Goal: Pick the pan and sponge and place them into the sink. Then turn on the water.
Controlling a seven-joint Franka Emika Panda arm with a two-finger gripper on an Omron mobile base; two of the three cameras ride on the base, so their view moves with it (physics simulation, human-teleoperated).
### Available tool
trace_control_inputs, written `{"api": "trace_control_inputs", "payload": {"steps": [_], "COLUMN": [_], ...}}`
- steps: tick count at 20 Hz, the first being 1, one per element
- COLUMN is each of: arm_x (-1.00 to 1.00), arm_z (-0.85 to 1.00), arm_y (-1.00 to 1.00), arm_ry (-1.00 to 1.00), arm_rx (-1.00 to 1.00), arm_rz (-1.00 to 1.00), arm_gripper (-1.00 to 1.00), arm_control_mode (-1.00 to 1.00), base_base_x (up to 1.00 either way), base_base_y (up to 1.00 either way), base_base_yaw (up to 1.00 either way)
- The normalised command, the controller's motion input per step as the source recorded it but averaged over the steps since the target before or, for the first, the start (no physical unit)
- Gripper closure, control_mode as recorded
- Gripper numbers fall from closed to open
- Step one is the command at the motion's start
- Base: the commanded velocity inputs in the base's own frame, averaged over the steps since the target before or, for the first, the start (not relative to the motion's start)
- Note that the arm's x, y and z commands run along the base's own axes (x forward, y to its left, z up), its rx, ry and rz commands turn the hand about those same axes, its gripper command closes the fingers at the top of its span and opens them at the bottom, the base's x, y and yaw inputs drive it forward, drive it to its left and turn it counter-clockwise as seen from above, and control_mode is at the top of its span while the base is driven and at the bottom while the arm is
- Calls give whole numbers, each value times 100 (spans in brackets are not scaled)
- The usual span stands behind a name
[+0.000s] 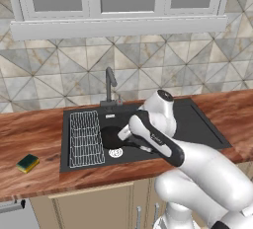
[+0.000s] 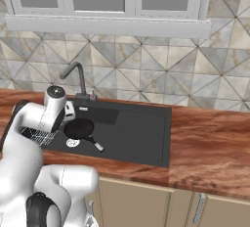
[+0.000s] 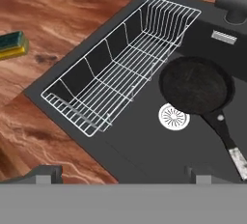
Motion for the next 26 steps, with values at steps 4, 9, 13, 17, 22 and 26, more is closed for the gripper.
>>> {"api": "trace_control_inputs", "payload": {"steps": [4, 9, 13, 17, 22, 26], "arm_x": [-21, -16, -13, -15, -15, -12], "arm_z": [24, 24, 18, 11, 6, 0], "arm_y": [33, 36, 39, 40, 36, 32], "arm_ry": [10, 7, 3, 1, 1, 4], "arm_rx": [-2, -4, -6, -8, -9, -8], "arm_rz": [-4, -5, -5, -4, -5, -7], "arm_gripper": [-100, -100, -100, -100, -100, -100], "arm_control_mode": [-100, -100, -100, -100, -100, -100], "base_base_x": [0, 0, 0, 0, 0, 0], "base_base_y": [0, 0, 0, 0, 0, 0], "base_base_yaw": [0, 0, 0, 0, 0, 0]}}
